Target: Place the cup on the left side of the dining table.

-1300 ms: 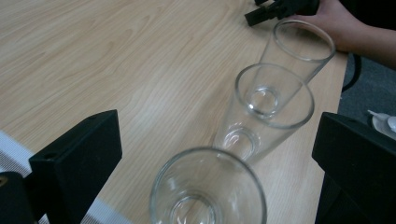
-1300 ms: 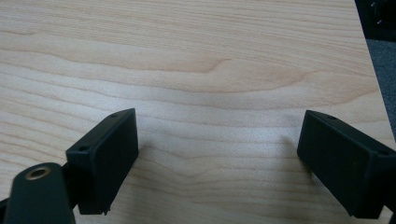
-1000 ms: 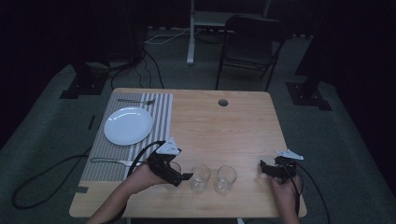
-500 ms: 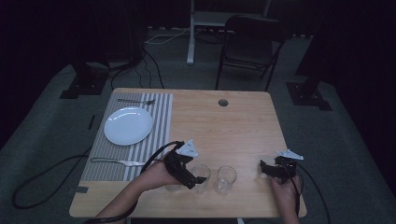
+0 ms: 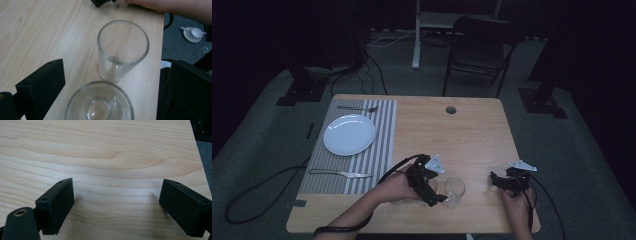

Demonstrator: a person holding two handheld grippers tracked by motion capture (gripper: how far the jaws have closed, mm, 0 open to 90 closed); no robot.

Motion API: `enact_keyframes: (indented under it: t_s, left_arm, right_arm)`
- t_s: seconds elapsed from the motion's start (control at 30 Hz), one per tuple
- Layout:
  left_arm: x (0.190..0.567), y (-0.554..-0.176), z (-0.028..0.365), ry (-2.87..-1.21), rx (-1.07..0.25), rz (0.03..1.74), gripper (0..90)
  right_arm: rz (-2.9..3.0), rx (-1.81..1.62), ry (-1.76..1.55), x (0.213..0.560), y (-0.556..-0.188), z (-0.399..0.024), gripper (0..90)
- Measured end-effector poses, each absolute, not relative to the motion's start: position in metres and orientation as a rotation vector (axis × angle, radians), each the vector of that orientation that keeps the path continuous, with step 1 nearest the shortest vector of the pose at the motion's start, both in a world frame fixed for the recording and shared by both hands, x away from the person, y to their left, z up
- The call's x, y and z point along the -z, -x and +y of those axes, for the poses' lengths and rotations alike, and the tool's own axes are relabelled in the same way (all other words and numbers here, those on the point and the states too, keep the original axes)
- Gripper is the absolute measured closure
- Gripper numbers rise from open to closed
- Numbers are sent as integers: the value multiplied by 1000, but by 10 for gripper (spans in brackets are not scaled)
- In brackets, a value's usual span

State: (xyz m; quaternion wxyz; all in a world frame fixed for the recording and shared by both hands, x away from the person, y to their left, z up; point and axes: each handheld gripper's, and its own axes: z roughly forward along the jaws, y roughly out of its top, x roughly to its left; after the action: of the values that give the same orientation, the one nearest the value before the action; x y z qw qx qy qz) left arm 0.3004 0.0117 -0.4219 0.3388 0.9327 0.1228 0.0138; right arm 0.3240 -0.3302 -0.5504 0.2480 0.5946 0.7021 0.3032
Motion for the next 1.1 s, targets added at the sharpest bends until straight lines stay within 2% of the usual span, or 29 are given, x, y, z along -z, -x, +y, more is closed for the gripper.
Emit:
enact_keyframes:
  t_s: [0.4,0.9,0.97,1.0,1.07,1.1]
  left_arm:
    - [429,-300,-19,-2507,7,272,20]
    - [437,-305,-52,-2648,-29,304,50]
    - [438,-306,-55,-2666,-37,320,90]
    - [438,-307,-55,-2668,-30,326,148]
    - [440,-308,-58,-2678,-29,345,150]
    - [440,-308,-58,-2684,-30,347,191]
  right_arm:
    - [1914,-827,-1621,550,-324,-330,122]
    - [1914,-827,-1620,550,-324,-330,123]
    - [1914,-827,-1620,550,-324,-330,124]
    - [1914,-827,-1620,550,-324,-330,124]
    - [1914,-827,-1620,550,-324,-330,124]
    - [1914,-827,-1620,550,-324,-330,124]
